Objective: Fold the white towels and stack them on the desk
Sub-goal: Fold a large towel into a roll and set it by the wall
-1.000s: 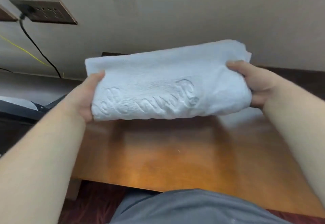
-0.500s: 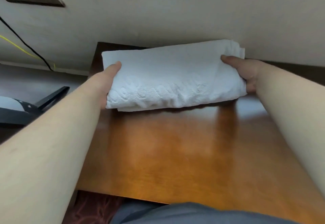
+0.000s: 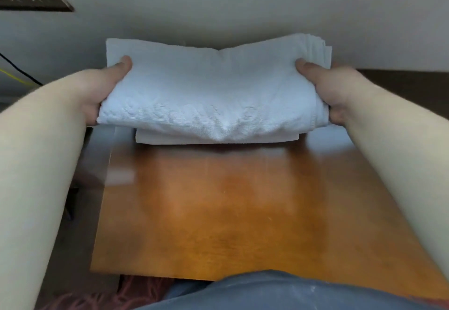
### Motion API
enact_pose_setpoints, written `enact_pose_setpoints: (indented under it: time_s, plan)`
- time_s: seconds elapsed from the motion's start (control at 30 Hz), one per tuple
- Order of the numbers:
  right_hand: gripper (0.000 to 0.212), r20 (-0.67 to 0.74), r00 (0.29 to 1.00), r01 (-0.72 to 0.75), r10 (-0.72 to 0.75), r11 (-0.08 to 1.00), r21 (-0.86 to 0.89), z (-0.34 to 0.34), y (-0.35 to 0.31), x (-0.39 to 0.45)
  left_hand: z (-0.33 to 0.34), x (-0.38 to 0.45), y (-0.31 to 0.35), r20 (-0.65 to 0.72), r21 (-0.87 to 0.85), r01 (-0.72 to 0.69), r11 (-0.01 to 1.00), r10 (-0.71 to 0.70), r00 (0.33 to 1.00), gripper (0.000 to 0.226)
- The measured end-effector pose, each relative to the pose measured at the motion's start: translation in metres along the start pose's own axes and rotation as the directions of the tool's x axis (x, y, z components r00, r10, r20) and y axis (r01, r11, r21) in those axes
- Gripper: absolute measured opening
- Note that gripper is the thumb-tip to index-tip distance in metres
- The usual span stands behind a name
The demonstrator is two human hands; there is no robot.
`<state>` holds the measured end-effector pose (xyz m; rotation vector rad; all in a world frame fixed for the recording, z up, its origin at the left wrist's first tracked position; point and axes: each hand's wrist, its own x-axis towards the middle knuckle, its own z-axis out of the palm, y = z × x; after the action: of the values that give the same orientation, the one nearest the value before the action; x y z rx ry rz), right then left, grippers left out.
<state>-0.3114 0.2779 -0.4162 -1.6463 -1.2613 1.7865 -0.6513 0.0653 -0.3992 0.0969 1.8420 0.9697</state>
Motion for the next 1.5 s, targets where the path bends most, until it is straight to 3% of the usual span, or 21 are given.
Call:
enact_pose_setpoints:
  time_s: [0.13, 0.33, 0.5, 0.7, 0.77, 0.83, 0.9, 0.93, 0.97, 1.0, 1.03, 1.07, 1.1, 1.13, 1.17, 1.2, 1.27, 1.3, 1.4, 1.5]
  plan:
    - [0.055, 0.035, 0.999, -0.025, 0.024, 1.0, 0.014, 0.005, -0.012, -0.001, 0.002, -0.003, 0.003, 0.044, 0.002, -0.001, 1.0, 0.001, 0.999, 0.042]
    - [0.052, 0.067, 0.996, -0.06, 0.055, 0.995, 0.08, 0.03, -0.002, 0.0, -0.025, 0.004, -0.003, -0.032, -0.063, -0.006, 0.998, 0.004, 0.999, 0.039]
    - [0.053, 0.031, 0.993, -0.115, 0.115, 0.993, -0.003, 0.033, 0.012, 0.003, -0.016, 0.012, -0.019, 0.028, -0.032, 0.084, 0.996, -0.083, 0.996, 0.035]
    - [0.068, 0.034, 0.997, -0.073, 0.072, 0.997, 0.03, 0.034, 0.006, 0.006, -0.041, 0.023, -0.01, 0.014, -0.124, -0.044, 0.991, 0.046, 0.999, 0.049]
    - [0.07, 0.032, 0.998, -0.061, 0.062, 0.998, -0.024, 0.038, 0.014, 0.005, -0.037, 0.024, -0.014, -0.042, -0.012, -0.041, 0.999, 0.04, 0.998, 0.056]
    - [0.073, -0.02, 0.998, -0.069, 0.067, 0.977, -0.203, 0.041, 0.021, 0.001, -0.026, 0.025, -0.021, -0.187, 0.214, 0.015, 0.977, 0.026, 0.982, 0.069]
    - [0.08, -0.135, 0.991, -0.049, -0.007, 0.913, -0.404, 0.041, 0.018, -0.001, -0.016, 0.02, -0.024, -0.342, 0.388, 0.048, 0.92, 0.095, 0.935, 0.08]
    - [0.082, -0.192, 0.975, 0.004, -0.115, 0.867, -0.499, 0.04, 0.015, -0.003, -0.014, 0.015, -0.025, -0.424, 0.489, 0.023, 0.872, 0.214, 0.88, 0.083]
    - [0.081, -0.219, 0.933, 0.108, -0.285, 0.803, -0.586, 0.042, 0.012, -0.009, -0.011, 0.006, -0.024, -0.468, 0.613, -0.046, 0.789, 0.41, 0.783, 0.081]
    - [0.075, -0.191, 0.85, 0.262, -0.49, 0.709, -0.654, 0.049, 0.008, -0.017, -0.002, -0.004, -0.022, -0.417, 0.749, -0.162, 0.642, 0.647, 0.639, 0.073]
    - [0.068, -0.1, 0.736, 0.429, -0.669, 0.576, -0.696, 0.061, 0.005, -0.026, 0.012, -0.013, -0.02, -0.268, 0.837, -0.298, 0.459, 0.819, 0.507, 0.063]
    - [0.06, 0.053, 0.636, 0.559, -0.77, 0.412, -0.72, 0.076, 0.003, -0.033, 0.031, -0.02, -0.018, -0.074, 0.853, -0.435, 0.29, 0.891, 0.448, 0.054]
    - [0.056, 0.242, 0.583, 0.639, -0.776, 0.254, -0.726, 0.092, 0.006, -0.038, 0.053, -0.023, -0.017, 0.133, 0.812, -0.559, 0.168, 0.88, 0.457, 0.051]
    - [0.055, 0.41, 0.598, 0.66, -0.688, 0.133, -0.739, 0.106, 0.011, -0.041, 0.074, -0.024, -0.02, 0.313, 0.773, -0.628, 0.086, 0.81, 0.496, 0.052]
    - [0.057, 0.5, 0.667, 0.628, -0.552, 0.055, -0.776, 0.116, 0.018, -0.04, 0.091, -0.021, -0.024, 0.428, 0.774, -0.633, 0.024, 0.717, 0.551, 0.054]
    - [0.062, 0.505, 0.74, 0.566, -0.443, 0.004, -0.825, 0.118, 0.024, -0.034, 0.1, -0.016, -0.028, 0.469, 0.807, -0.589, -0.034, 0.644, 0.604, 0.057]
    - [0.076, 0.433, 0.811, 0.465, -0.394, -0.017, -0.885, 0.109, 0.034, -0.021, 0.094, 0.0, -0.038, 0.442, 0.874, -0.468, -0.132, 0.614, 0.653, 0.065]
    - [0.082, 0.395, 0.821, 0.432, -0.412, -0.003, -0.902, 0.101, 0.038, -0.015, 0.084, 0.007, -0.041, 0.392, 0.904, -0.408, -0.129, 0.632, 0.669, 0.069]
    - [0.086, 0.289, 0.857, 0.358, -0.426, 0.088, -0.93, 0.077, 0.042, -0.006, 0.048, 0.021, -0.042, 0.153, 0.976, -0.218, 0.016, 0.666, 0.73, 0.075]
    - [0.087, 0.254, 0.903, 0.335, -0.346, 0.198, -0.921, 0.07, 0.039, -0.005, 0.034, 0.017, -0.039, 0.04, 0.979, -0.146, 0.144, 0.566, 0.824, 0.077]
